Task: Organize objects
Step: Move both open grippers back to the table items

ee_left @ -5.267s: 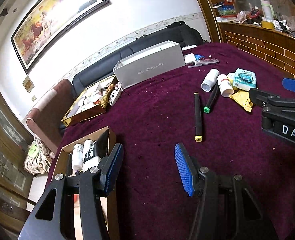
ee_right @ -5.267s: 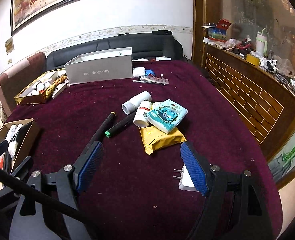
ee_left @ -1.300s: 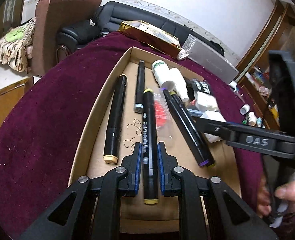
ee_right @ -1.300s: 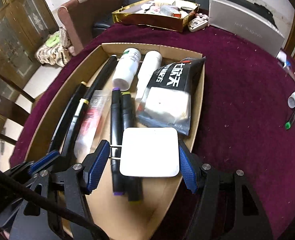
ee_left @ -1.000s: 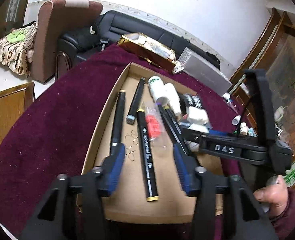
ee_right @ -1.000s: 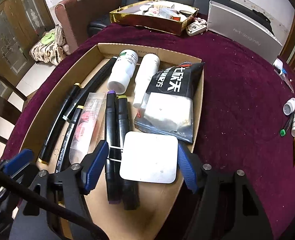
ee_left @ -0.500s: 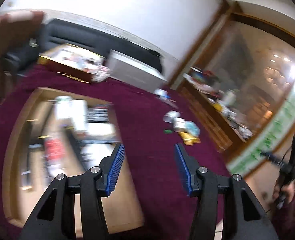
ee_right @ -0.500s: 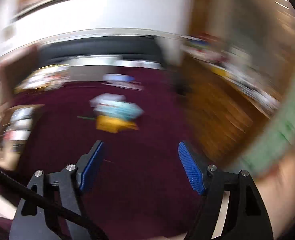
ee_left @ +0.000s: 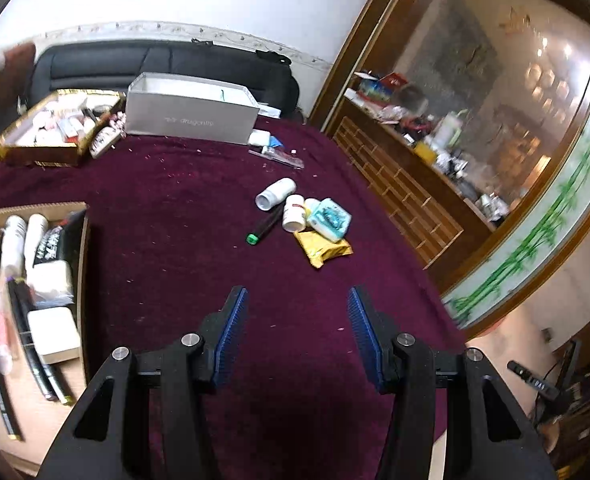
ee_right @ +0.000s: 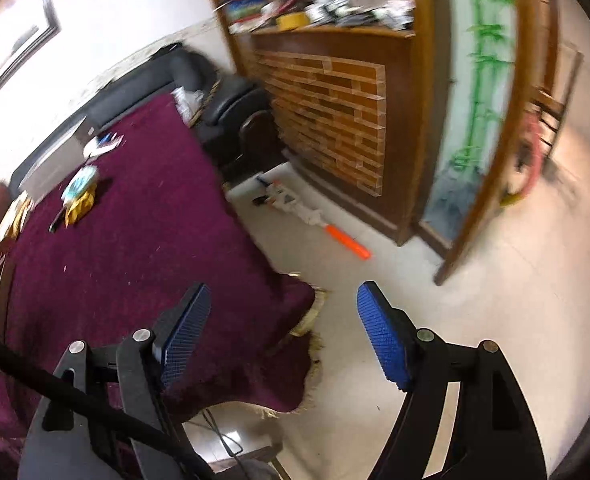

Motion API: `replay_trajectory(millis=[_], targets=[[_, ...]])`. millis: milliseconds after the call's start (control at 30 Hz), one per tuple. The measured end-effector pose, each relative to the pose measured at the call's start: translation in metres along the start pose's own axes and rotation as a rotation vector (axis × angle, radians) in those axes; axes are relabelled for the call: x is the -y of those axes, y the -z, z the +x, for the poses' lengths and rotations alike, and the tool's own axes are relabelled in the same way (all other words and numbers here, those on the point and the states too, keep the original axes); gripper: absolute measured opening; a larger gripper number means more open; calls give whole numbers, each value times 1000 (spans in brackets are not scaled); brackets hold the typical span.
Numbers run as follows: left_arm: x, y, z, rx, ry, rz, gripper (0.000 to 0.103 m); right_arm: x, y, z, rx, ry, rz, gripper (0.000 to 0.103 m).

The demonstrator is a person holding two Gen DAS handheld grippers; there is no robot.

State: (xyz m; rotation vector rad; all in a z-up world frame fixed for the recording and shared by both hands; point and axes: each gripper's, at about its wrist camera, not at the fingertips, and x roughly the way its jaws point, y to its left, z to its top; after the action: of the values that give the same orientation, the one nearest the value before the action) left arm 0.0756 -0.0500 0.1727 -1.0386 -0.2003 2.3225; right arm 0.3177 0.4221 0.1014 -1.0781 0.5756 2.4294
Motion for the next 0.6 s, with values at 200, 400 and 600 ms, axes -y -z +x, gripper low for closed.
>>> replay_trajectory(millis=[200,400,600], targets=[[-21,7,12,-59,-157,-48,46,-53,-2,46,-67,-169,-96,76],[-57,17,48,-166,-194,-119,46,-137,-7,59,-86,-310,-228,76],[-65,12,73,-193,-163,-96,46,-204,-13,75,-152,-384,-287,76]])
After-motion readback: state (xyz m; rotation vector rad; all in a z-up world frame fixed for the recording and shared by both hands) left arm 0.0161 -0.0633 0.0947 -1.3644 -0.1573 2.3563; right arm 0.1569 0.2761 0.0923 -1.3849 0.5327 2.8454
